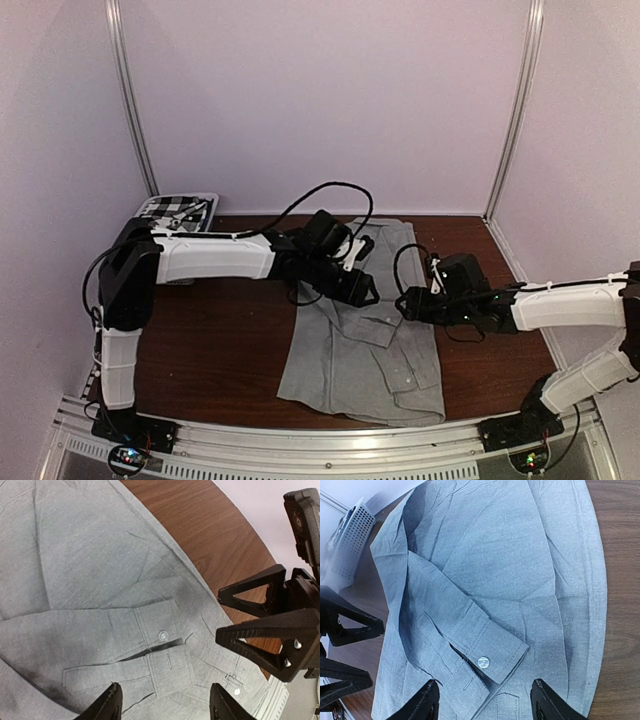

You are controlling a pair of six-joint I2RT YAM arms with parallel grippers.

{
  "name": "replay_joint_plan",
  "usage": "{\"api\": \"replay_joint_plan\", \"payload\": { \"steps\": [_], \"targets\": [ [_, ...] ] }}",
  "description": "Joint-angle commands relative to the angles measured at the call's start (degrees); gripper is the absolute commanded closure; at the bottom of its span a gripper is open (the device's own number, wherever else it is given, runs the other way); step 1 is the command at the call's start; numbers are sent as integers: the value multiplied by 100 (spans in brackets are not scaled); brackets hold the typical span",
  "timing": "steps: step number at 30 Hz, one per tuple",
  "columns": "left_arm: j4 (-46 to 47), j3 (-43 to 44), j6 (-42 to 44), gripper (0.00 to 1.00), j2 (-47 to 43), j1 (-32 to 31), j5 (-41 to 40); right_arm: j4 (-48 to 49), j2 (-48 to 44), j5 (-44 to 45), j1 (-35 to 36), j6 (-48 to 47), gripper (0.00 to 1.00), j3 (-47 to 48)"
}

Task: Fold and stack the long sleeve shirts
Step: Adjust the sleeve of the 1/3-folded shirt.

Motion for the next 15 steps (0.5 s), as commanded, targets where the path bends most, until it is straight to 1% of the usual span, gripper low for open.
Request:
{"api": "replay_joint_plan", "payload": {
  "steps": [1,7,10,15],
  "targets": [
    [255,-509,-144,39,-688,172,-323,239,125,-120,-11,-185,35,23],
    [438,-1522,-460,41,-1276,500,-389,-375,432,368,338,-877,35,407],
    [425,-1800,-620,41,-1261,500,-373,-467,558,458,393,-1010,36,449],
    [703,-2133,-1096,41,-1164,495,-302,-477,704,510,533,-1098,36,553]
  ]
}}
